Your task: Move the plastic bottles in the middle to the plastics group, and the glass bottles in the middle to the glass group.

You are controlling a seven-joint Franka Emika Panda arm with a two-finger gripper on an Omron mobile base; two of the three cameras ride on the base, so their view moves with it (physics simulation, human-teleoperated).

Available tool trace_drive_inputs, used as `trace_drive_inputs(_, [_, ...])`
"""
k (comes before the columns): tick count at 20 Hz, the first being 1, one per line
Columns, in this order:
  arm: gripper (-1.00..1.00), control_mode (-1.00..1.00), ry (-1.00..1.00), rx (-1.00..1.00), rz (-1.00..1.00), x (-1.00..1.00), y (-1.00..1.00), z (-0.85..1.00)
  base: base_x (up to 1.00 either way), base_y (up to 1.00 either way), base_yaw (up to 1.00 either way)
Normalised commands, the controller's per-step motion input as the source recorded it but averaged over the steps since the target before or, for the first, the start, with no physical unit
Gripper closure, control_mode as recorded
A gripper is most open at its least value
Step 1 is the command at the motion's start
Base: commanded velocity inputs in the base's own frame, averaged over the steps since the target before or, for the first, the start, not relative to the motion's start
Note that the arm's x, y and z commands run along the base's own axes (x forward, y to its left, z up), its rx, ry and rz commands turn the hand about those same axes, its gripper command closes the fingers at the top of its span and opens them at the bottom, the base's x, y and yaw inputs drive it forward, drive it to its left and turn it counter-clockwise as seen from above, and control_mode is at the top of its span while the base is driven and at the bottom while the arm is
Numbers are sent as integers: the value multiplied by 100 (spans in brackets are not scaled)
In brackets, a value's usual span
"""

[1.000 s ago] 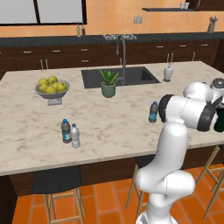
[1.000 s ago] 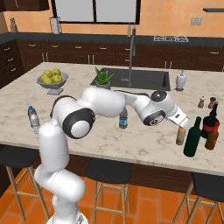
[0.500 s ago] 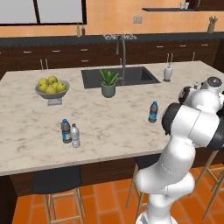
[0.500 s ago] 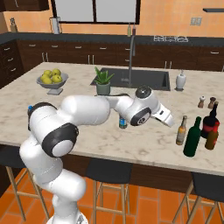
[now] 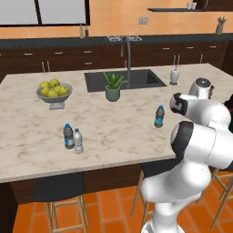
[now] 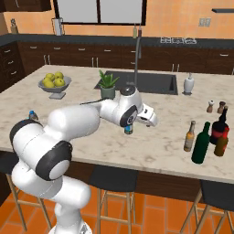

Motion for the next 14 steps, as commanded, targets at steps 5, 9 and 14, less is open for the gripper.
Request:
trace_drive_inputs(5, [-100,-100,10,2,21,17,73,4,0,0,0])
trace_drive_inputs(9, [-100,-100,0,2,3,20,29,0,0,0,0])
trace_drive_inputs(14, [-100,-100,0,0,-1,52,27,0,0,0,0])
